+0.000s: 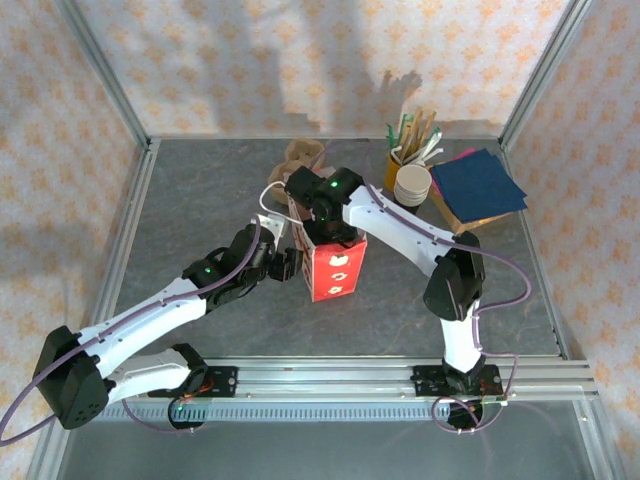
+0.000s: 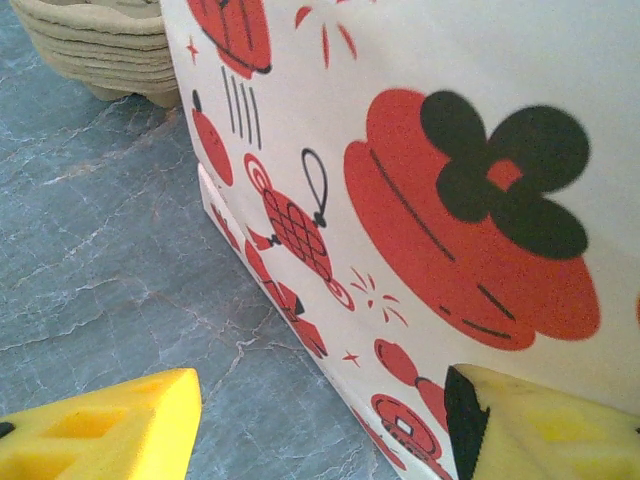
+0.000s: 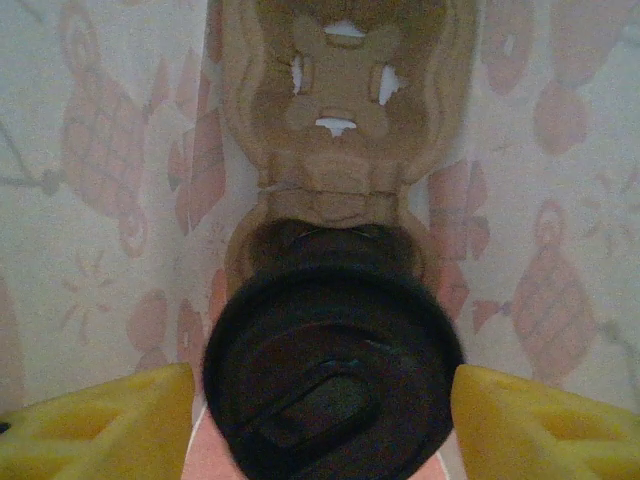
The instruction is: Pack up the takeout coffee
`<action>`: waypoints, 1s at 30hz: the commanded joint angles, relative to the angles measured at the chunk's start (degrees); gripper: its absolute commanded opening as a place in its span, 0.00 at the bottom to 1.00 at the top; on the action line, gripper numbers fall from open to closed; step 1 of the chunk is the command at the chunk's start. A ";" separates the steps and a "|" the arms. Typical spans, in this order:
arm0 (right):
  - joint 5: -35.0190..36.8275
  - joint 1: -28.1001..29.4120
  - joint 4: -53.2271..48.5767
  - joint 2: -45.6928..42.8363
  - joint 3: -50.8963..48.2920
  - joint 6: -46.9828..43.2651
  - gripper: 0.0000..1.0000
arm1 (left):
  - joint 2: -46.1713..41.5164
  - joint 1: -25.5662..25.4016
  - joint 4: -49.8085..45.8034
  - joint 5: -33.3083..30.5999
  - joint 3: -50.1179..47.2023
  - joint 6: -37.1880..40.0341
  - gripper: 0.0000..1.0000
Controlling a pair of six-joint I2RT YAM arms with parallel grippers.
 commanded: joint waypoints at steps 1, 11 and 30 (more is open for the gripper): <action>2.65 0.40 -1.87 -0.87 1.45 0.63 0.66 | -0.32 -0.18 -0.97 -1.41 1.89 0.77 0.68; 1.30 0.84 -1.83 -2.35 5.39 0.52 0.69 | -0.36 -0.18 -1.06 -1.61 1.51 0.91 0.68; 2.31 0.85 -1.45 -5.69 15.43 0.83 0.70 | -0.16 -0.16 -1.32 -2.20 1.51 1.26 0.68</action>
